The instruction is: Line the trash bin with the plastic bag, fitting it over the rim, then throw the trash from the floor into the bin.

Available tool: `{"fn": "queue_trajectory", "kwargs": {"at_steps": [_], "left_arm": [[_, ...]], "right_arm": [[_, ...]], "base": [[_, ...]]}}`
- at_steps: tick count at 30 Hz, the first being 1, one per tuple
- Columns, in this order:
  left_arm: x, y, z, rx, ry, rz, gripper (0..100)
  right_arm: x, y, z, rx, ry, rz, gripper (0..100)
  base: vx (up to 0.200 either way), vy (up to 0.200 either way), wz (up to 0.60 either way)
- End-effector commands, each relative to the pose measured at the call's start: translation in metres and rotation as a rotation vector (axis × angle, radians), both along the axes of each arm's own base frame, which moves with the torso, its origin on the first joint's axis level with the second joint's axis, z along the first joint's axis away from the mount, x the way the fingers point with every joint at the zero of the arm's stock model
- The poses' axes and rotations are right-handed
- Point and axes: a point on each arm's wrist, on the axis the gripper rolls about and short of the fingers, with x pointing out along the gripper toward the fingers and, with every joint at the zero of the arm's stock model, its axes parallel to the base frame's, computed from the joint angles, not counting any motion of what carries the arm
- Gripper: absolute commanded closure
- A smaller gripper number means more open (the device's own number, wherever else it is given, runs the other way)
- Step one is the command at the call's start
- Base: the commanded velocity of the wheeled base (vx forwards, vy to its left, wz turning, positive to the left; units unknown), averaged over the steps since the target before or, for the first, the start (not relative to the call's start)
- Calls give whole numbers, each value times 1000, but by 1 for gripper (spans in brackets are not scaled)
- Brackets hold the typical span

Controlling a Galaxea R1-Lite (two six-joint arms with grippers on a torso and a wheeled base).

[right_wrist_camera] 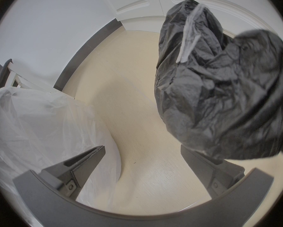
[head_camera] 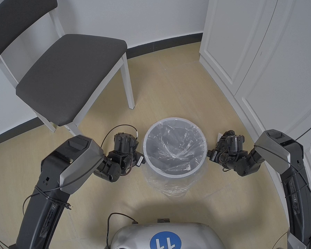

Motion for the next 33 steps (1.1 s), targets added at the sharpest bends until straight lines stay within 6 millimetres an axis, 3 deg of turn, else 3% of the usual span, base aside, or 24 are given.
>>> {"fn": "queue_trajectory", "kwargs": {"at_steps": [1, 6, 11, 18, 23, 27, 31, 33], "left_arm": [[0, 4, -5, -6, -12, 14, 0], [-3, 7, -3, -42, -100, 78, 0], [-53, 25, 18, -65, -116, 102, 0], [-101, 44, 38, -131, -179, 120, 0], [-152, 70, 39, -137, -151, 157, 0], [-179, 75, 68, -214, -148, 199, 0], [-196, 78, 84, -217, -165, 227, 0], [-215, 77, 100, -233, -177, 200, 0]], "right_arm": [[0, 0, 1, 0, -1, 1, 0], [0, 1, 1, -1, -1, 0, 0], [-5, 0, 7, -28, -1, 10, 0], [-7, -9, 28, -68, -33, 14, 0], [-36, -12, 53, -230, -33, 56, 0], [-56, -5, 69, -358, -59, 73, 0], [-77, 1, 85, -410, -123, 89, 0], [-98, 4, 97, -484, -166, 104, 0]], "base": [[0, 0, 0], [0, 0, 0], [0, 0, 0], [0, 0, 0], [0, 0, 0], [0, 0, 0], [0, 0, 0], [0, 0, 0]]}}
